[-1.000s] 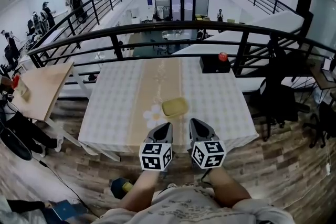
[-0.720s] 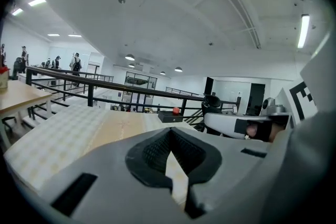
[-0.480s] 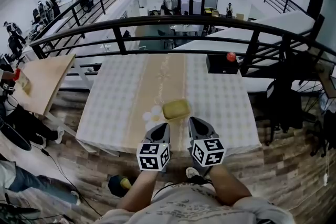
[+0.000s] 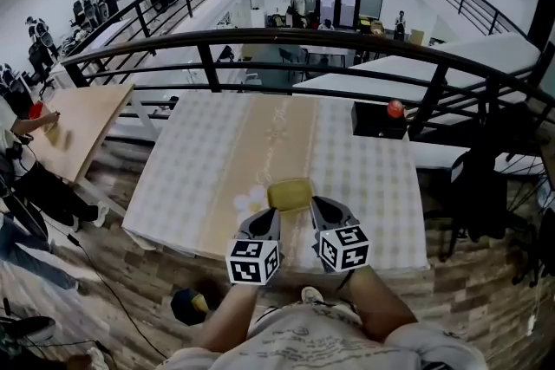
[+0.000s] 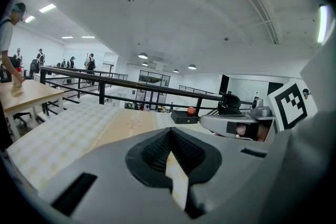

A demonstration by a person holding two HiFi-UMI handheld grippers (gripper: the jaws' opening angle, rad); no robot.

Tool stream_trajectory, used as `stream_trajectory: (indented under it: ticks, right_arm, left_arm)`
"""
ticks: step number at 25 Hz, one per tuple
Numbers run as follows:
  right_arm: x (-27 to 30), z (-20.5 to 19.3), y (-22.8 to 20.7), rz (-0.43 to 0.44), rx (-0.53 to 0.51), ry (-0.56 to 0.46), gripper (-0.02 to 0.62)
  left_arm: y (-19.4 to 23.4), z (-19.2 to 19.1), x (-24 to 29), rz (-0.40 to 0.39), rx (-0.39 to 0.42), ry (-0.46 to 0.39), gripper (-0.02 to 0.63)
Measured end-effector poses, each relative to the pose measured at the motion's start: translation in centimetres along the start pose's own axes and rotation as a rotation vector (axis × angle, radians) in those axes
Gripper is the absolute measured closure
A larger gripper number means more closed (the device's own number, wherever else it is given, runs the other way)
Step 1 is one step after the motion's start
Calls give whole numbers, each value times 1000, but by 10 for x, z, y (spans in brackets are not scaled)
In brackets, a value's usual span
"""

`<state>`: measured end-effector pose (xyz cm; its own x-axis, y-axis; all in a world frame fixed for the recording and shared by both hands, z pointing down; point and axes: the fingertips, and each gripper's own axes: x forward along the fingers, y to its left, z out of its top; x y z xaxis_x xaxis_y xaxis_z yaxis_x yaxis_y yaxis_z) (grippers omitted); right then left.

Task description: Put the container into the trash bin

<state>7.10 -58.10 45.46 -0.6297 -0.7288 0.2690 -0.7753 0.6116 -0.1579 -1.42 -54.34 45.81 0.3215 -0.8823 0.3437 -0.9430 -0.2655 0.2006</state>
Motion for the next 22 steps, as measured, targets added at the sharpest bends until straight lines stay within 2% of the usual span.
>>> stream_trajectory:
  ticks: [6, 9, 14, 17, 22]
  right_arm:
    - [34, -25, -8, 80, -194, 127, 592]
    - [52, -41, -12, 114, -254, 215, 592]
    - [84, -68, -10, 229, -393, 336, 580]
    - [103, -89, -6, 309, -524, 427, 501]
    - [123, -128, 1, 474, -704, 565, 452]
  left_arm:
    - [11, -2, 14, 40, -12, 16, 601]
    - [20, -4, 18, 67, -29, 22, 601]
    - [36, -14, 23, 113, -63, 32, 601]
    - [50, -20, 27, 147, -89, 35, 601]
    - [63, -28, 27, 195, -125, 46, 601]
